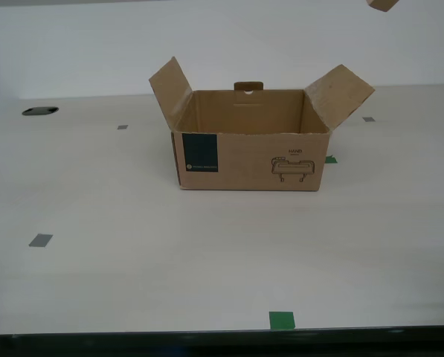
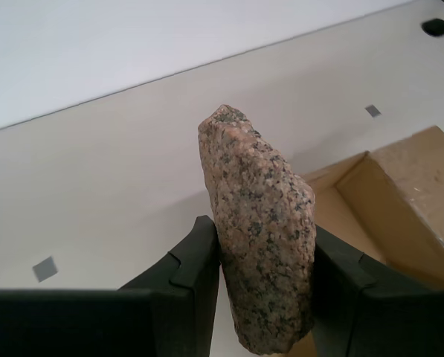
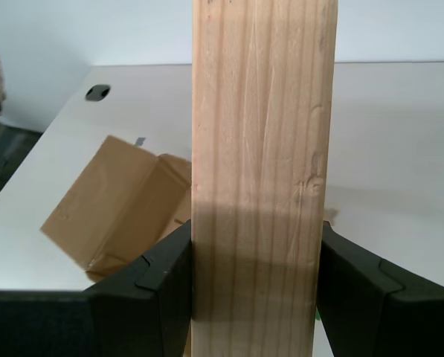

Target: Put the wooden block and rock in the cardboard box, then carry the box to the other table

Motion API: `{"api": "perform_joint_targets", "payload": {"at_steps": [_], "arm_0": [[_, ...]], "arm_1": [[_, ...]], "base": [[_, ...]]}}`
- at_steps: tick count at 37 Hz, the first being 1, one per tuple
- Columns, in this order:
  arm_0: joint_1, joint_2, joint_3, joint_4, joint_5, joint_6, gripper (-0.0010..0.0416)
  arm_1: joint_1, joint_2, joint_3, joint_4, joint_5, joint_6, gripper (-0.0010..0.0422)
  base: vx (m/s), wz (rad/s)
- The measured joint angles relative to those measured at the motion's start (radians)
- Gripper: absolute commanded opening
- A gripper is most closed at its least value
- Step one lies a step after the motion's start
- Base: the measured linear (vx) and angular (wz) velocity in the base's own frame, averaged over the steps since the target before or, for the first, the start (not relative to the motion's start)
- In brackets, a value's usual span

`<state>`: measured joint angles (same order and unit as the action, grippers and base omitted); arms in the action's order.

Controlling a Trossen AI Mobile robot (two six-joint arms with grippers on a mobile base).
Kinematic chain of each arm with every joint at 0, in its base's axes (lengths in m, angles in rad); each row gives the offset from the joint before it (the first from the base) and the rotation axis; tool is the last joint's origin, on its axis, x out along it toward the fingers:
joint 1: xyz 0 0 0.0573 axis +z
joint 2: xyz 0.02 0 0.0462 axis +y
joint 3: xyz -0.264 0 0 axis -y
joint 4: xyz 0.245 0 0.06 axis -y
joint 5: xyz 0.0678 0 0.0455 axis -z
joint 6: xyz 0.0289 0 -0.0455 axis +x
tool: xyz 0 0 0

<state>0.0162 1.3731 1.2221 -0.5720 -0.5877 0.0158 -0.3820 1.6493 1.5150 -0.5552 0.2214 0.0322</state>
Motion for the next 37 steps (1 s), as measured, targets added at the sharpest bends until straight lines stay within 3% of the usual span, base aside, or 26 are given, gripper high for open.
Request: {"api": "perform_joint_targets", "payload": {"at_steps": [7, 10, 23, 37], "arm_0": [[0.06, 0.0, 0.0, 0.014, -0.003, 0.0, -0.0001], [0.076, 0.0, 0.0, 0.025, -0.003, 0.0, -0.0001], [0.138, -0.001, -0.043, 0.067, -0.004, 0.011, -0.0001], [0.251, -0.001, -0.192, 0.314, -0.002, 0.099, -0.0001]], "arm_1": [[-0.078, 0.0, 0.0, 0.035, 0.0, 0.102, 0.0], [-0.107, 0.0, 0.0, 0.051, 0.0, 0.113, 0.0], [-0.185, 0.0, -0.057, 0.189, 0.001, 0.109, -0.0001], [-0.214, 0.051, -0.139, 0.236, 0.0, 0.052, 0.0]], "base": [[0.0, 0.0], [0.0, 0.0], [0.0, 0.0], [0.0, 0.0]]}}
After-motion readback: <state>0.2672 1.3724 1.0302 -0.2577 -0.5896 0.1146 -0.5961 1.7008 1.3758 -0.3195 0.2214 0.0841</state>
